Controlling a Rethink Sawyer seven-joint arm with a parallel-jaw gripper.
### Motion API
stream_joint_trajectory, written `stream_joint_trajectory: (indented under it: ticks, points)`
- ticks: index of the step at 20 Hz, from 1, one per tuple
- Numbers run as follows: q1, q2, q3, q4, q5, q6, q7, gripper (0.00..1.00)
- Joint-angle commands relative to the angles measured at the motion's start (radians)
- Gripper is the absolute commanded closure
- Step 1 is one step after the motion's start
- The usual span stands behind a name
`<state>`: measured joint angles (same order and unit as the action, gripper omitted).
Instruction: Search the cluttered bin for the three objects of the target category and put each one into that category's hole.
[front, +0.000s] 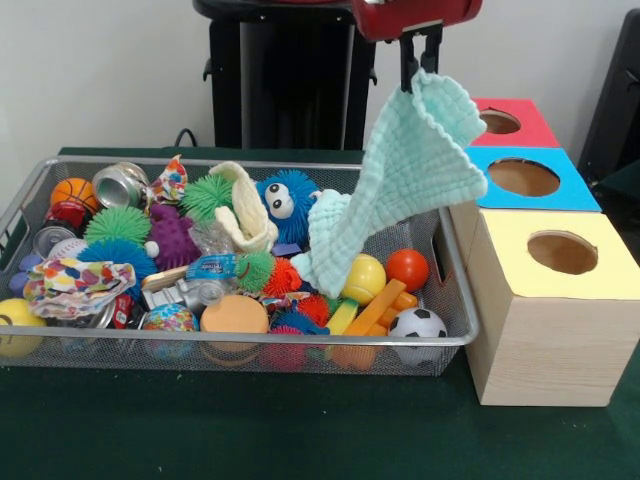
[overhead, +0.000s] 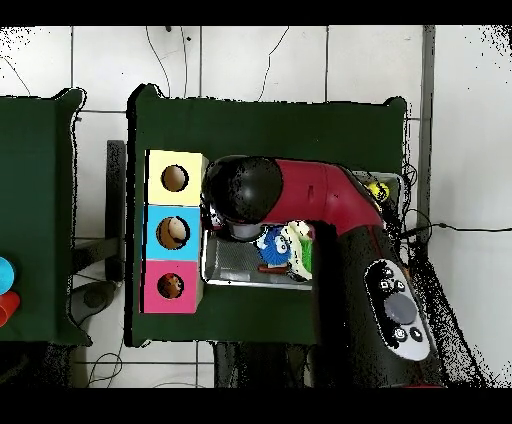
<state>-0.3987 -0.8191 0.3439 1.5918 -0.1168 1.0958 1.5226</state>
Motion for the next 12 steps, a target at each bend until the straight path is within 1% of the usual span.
stream_joint_trajectory:
  ticks: [1,6,12]
  points:
    - [-0.001,0.015,-0.031,0.106,0.026,-0.076,0.153,1.00]
    - [0.000,0.017,-0.032,0.103,0.028,-0.077,0.151,1.00]
    - [0.008,0.000,-0.036,0.116,0.046,-0.062,0.164,1.00]
